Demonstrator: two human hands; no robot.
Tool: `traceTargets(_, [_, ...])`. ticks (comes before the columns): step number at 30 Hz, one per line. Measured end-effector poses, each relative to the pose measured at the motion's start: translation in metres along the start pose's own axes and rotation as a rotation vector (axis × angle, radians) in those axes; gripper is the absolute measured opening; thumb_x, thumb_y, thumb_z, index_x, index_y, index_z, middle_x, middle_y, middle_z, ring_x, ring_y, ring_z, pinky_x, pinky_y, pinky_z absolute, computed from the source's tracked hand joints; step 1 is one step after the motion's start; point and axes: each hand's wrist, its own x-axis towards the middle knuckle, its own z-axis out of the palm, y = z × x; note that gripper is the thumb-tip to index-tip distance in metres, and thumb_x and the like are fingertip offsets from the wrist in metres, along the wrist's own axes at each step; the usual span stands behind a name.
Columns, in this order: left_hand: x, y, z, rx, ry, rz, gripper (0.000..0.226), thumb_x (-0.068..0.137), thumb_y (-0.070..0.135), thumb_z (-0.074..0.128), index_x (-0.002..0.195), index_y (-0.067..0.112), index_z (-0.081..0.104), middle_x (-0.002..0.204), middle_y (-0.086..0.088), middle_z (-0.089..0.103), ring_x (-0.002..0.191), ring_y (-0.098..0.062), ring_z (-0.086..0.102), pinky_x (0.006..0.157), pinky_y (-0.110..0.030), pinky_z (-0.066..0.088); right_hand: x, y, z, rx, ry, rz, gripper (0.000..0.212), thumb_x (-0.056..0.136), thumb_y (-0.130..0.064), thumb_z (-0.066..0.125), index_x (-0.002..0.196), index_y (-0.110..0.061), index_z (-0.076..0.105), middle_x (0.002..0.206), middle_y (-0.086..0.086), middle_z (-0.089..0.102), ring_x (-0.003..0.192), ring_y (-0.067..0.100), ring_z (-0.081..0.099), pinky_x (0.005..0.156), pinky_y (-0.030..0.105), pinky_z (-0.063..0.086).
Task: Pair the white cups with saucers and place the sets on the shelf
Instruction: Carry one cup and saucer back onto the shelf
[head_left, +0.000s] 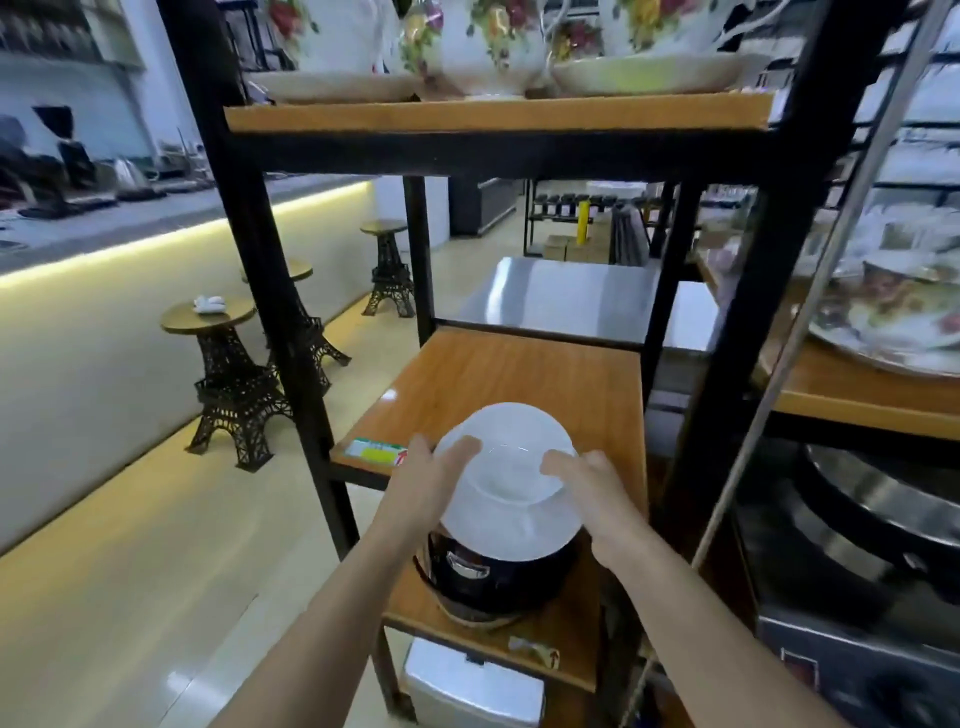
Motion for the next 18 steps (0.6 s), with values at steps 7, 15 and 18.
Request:
traceTargets(7, [0.11,0.008,-0.018,-0.076,-0.034,-0.083,0.063,0.079,0.049,0.059,0.121,0.003,0.05,0.111,-0.015,0.061,0.096,-0.033,0.061,0.087,-0.047,0.052,0.1,-0.034,0.047,-0.083,0.018,0.1,0.038,0.085,-0.019,0.055,0.116,0.001,0.05,0.086,0.008,0.052,0.067,0.017,0.048,0.053,0.028,0.034])
traceTargets(15, [0.216,0.006,-0.039,0.074,-0.008,-0.029,0.045,0.081,0.046,0.062,0.055,0.011,0.049,0.057,-0.006,0.052,0.054,-0.021,0.053,0.055,-0.033,0.041,0.18,-0.036,0.095,-0.1,0.105,0.182,0.042,0.085,-0.029,0.055,0.12,-0.007,0.046,0.086,0.002,0.05,0.076,0.015,0.05,0.059,0.028,0.038])
traceTargets(18, [0.242,0.003,-0.039,0.075,-0.005,-0.05,0.039,0.079,0.048,0.06,0.068,0.011,0.056,0.067,-0.005,0.058,0.062,-0.019,0.057,0.06,-0.031,0.044,0.201,-0.035,0.105,-0.126,0.153,0.187,0.042,0.084,-0.031,0.055,0.118,-0.008,0.047,0.088,0.002,0.052,0.078,0.016,0.052,0.056,0.027,0.038])
